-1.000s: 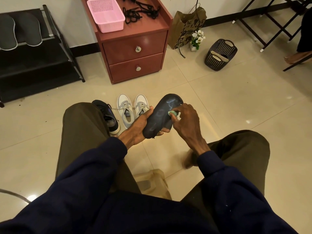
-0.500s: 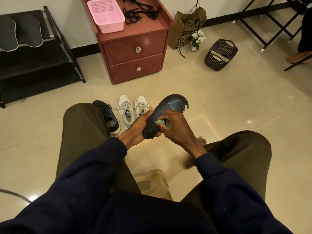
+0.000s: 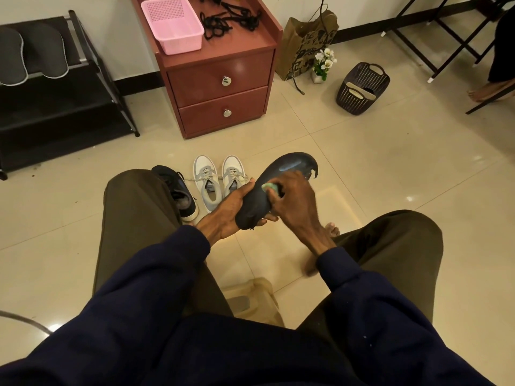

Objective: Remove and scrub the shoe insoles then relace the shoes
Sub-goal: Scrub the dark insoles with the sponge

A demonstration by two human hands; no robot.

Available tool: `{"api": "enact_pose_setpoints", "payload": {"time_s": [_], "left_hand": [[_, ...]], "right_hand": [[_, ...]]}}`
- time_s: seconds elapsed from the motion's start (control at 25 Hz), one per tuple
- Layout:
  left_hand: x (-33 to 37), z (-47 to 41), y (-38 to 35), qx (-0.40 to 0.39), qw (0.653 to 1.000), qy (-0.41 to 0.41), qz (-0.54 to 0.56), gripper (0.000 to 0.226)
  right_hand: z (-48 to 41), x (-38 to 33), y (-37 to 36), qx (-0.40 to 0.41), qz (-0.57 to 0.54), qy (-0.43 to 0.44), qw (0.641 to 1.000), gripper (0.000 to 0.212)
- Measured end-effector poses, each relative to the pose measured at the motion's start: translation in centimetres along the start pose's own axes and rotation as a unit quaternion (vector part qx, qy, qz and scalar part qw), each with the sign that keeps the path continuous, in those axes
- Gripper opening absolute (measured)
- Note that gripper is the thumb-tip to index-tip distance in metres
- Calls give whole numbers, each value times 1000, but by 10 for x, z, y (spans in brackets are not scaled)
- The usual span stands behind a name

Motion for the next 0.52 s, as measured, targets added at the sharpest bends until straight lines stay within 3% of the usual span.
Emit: {"api": "enact_pose_setpoints", "payload": {"time_s": [0.08, 0.28, 0.44, 0.52], "left_hand": [[-2, 0, -2, -14, 1000, 11, -10, 53], [-2, 2, 2, 17, 1000, 1, 1, 43], [-3, 1, -2, -7, 1000, 10, -3, 51], [-3, 3, -2, 5, 1000, 14, -5, 46]], "right_hand": [[1, 19, 10, 43, -9, -54, 998, 14], [7, -22, -11, -69, -51, 65, 994, 12], [2, 16, 12, 36, -4, -42, 998, 14], [5, 7, 2, -2, -24, -12, 1000, 13]]}}
Point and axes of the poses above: each hand's wrist, its own z-axis away from the middle knuckle, its own y-axis out of the back of the hand, x = y × z, the point moved 7 cm from there along -z, towards the middle knuckle, and after that the axes turned 7 degrees about -x, right-handed, at the moved point
